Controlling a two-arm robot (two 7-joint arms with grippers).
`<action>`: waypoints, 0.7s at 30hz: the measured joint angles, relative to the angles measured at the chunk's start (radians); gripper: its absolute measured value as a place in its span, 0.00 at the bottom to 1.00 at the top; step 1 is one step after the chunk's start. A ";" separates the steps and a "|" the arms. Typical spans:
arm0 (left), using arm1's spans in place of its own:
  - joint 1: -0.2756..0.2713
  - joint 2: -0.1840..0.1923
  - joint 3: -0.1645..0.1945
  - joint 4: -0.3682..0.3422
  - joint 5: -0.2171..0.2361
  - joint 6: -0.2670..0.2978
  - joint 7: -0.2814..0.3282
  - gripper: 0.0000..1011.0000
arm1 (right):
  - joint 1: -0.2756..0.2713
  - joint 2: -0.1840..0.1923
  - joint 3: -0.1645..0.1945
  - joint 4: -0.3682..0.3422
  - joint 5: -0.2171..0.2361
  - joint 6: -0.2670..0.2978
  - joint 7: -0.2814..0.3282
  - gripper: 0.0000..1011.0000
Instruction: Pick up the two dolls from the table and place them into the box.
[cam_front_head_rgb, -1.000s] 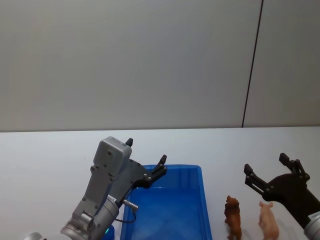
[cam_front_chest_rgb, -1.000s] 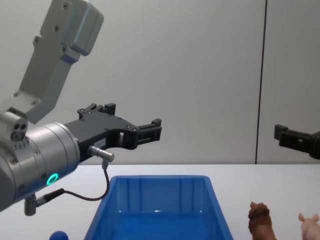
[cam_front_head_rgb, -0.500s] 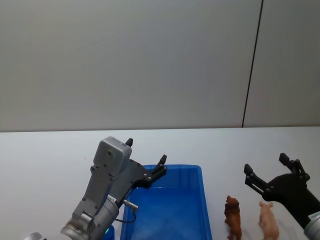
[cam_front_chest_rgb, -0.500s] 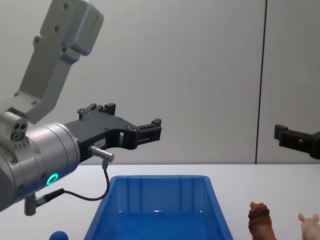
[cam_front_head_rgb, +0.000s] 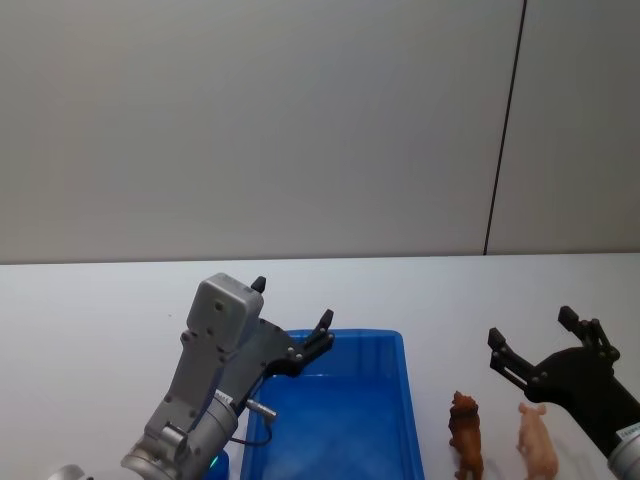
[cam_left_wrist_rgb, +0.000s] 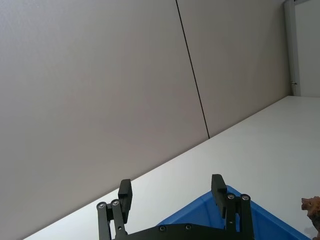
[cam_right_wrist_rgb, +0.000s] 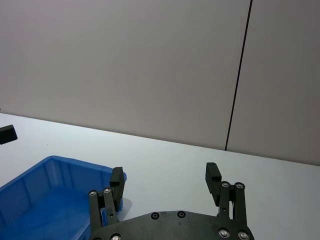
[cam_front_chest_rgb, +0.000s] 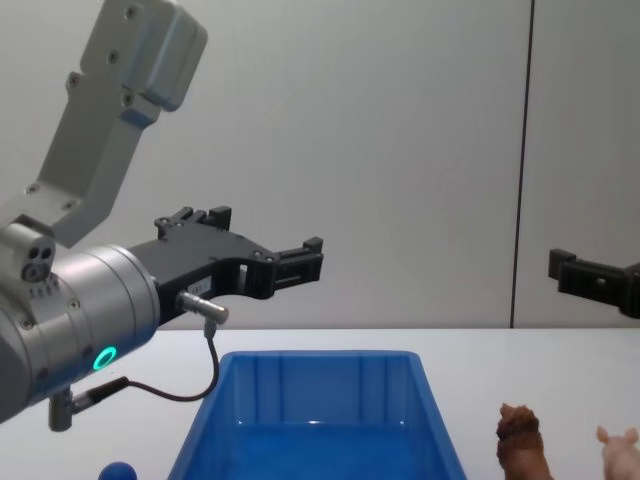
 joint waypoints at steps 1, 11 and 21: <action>0.000 0.000 0.000 0.000 0.000 0.000 0.000 0.99 | 0.000 0.000 0.000 0.000 0.000 0.000 0.000 0.99; 0.000 0.000 0.000 0.000 0.000 0.000 0.000 0.99 | -0.001 0.000 0.002 0.000 0.000 0.001 -0.001 0.99; 0.000 0.000 0.000 0.000 0.000 0.000 0.000 0.99 | -0.023 0.007 0.011 -0.004 0.015 0.027 -0.042 0.99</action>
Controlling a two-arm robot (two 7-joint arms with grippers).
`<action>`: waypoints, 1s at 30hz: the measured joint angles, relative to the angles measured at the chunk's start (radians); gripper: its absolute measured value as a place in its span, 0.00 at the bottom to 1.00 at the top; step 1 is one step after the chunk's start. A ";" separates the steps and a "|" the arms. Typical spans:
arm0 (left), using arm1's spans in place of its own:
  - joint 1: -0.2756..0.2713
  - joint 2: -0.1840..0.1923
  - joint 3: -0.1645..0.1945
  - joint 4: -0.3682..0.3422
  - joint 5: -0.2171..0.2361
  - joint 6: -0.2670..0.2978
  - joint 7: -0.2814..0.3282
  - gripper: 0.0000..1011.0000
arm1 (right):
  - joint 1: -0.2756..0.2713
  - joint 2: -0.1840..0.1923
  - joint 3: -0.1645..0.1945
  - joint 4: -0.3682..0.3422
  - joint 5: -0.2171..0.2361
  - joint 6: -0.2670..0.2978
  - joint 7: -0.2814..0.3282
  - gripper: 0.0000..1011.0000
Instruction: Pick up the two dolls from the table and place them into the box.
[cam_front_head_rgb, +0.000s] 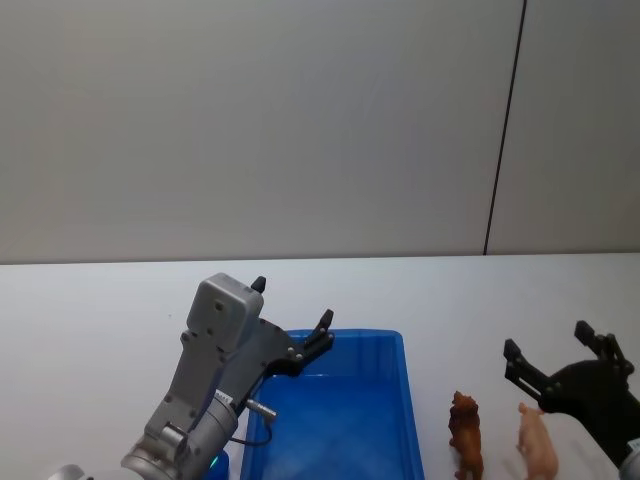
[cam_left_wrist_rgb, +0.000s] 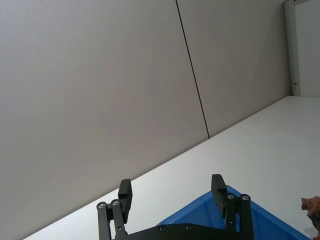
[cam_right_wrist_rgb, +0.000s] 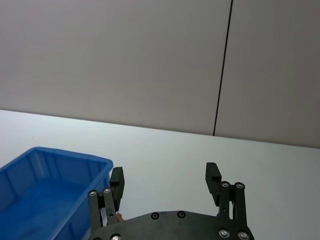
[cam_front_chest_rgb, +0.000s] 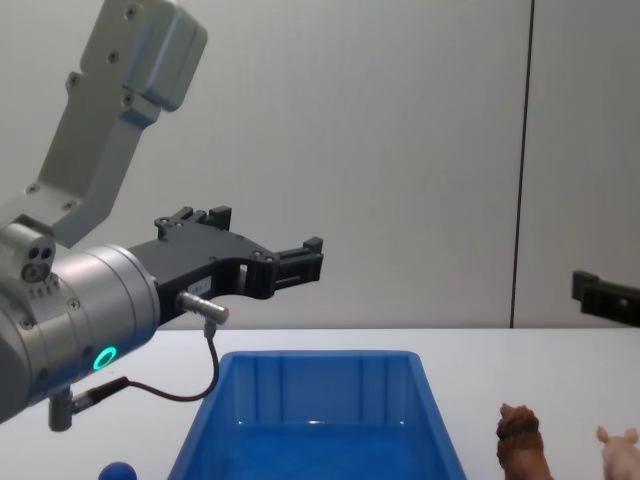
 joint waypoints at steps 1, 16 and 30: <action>0.000 0.000 0.000 0.000 0.000 0.000 0.000 0.99 | -0.002 0.001 0.001 -0.001 0.002 0.004 -0.005 0.99; 0.000 0.000 0.000 0.000 0.000 0.000 0.000 0.99 | -0.051 0.002 0.007 -0.015 0.022 0.067 -0.082 0.99; 0.000 0.000 0.000 0.000 0.000 0.000 0.000 0.99 | -0.074 -0.026 -0.009 0.014 0.008 0.115 -0.124 0.99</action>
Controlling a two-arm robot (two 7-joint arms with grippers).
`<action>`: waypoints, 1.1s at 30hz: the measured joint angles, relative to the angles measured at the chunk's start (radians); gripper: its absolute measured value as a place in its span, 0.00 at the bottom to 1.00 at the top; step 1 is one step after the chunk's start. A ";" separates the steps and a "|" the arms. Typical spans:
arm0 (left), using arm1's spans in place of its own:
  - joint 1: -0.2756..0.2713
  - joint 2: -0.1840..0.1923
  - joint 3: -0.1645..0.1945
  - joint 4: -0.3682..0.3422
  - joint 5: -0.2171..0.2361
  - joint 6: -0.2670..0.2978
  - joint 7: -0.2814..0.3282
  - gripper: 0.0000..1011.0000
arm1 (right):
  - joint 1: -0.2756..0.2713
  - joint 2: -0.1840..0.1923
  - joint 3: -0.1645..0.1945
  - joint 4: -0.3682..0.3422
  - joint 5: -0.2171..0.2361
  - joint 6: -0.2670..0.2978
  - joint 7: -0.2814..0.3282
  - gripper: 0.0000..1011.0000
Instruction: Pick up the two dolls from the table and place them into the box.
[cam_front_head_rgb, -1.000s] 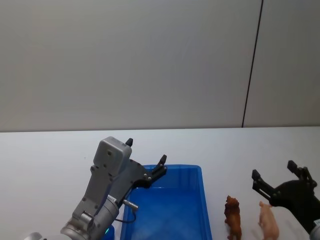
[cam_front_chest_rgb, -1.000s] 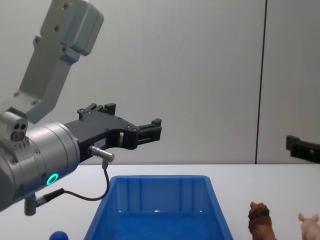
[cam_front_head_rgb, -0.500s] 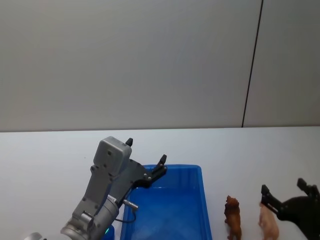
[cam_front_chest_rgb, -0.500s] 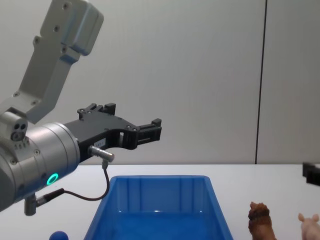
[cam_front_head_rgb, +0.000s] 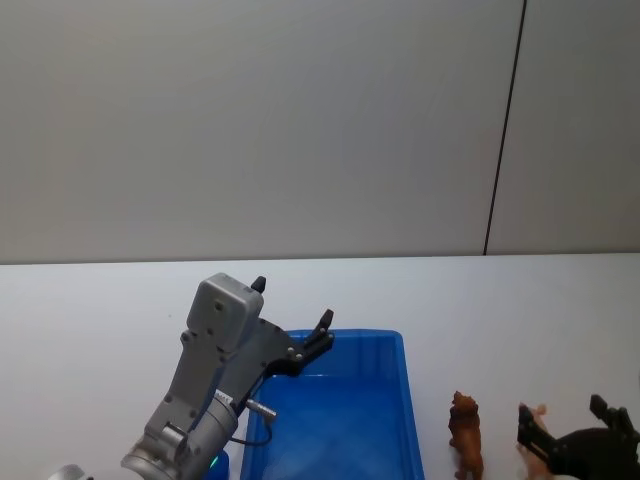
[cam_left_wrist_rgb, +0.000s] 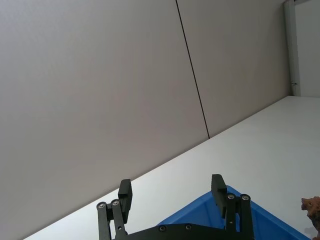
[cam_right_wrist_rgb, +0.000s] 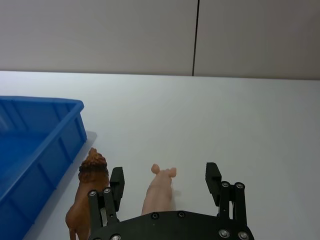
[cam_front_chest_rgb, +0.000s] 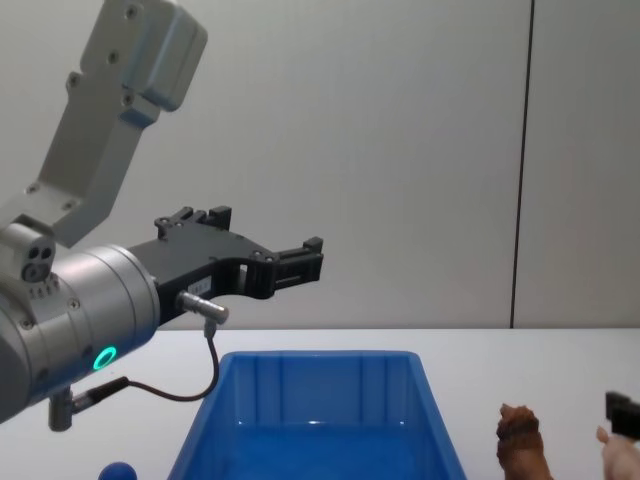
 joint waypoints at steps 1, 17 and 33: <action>0.000 0.000 0.000 0.000 0.000 0.000 0.000 0.99 | 0.000 -0.002 -0.001 0.002 -0.002 0.002 -0.001 0.99; 0.000 0.000 0.000 0.000 0.000 0.000 0.000 0.99 | 0.002 -0.034 -0.017 0.063 -0.034 0.022 -0.004 0.97; 0.000 0.000 0.000 0.000 0.000 0.000 0.000 0.99 | 0.011 -0.056 -0.022 0.106 -0.046 0.038 0.007 0.51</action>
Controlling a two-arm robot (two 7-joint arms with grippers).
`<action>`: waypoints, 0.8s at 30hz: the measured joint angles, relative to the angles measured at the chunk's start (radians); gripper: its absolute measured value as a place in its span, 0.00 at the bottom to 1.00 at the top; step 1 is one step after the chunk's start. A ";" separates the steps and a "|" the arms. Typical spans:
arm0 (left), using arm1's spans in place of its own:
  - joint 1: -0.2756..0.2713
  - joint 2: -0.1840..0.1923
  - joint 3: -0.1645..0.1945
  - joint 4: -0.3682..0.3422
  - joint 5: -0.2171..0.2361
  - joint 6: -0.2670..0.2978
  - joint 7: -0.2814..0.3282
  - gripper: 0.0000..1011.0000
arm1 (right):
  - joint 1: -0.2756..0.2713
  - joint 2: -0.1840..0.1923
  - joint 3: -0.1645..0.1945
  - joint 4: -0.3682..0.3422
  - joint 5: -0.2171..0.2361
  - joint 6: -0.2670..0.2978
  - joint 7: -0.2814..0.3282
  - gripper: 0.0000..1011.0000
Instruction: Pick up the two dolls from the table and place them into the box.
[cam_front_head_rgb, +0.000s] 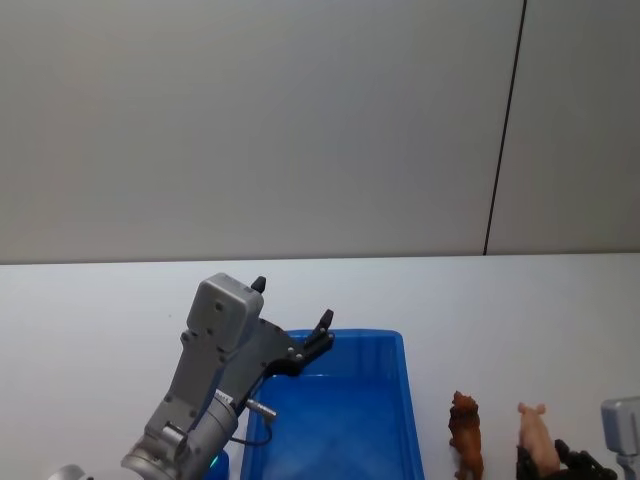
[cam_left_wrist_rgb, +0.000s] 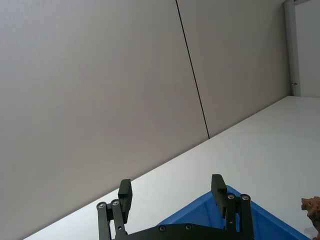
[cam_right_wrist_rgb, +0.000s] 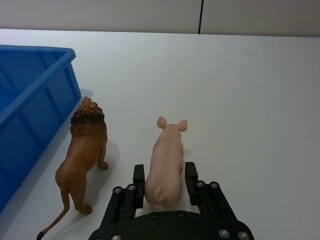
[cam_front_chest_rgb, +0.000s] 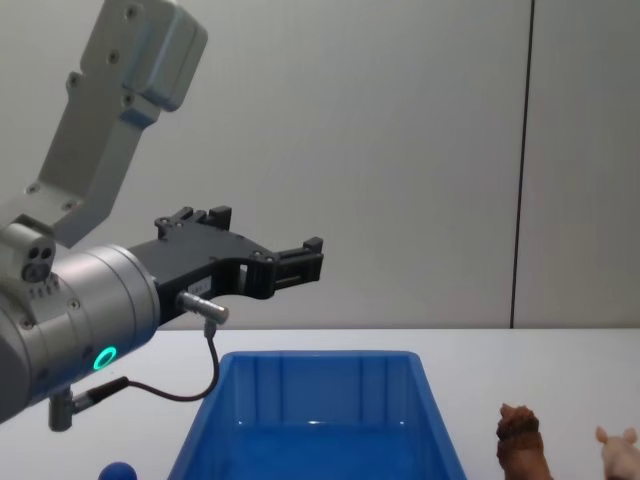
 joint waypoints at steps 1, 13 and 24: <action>0.000 0.000 0.000 0.000 0.000 0.000 0.000 0.99 | 0.001 -0.001 0.000 0.002 -0.001 0.001 0.000 0.48; 0.000 0.000 0.000 0.000 0.000 0.000 0.000 0.99 | 0.000 -0.004 0.001 -0.005 -0.030 -0.022 0.008 0.38; 0.000 0.000 0.000 0.000 0.000 0.000 0.000 0.99 | -0.003 0.002 0.003 -0.056 -0.060 -0.103 0.060 0.38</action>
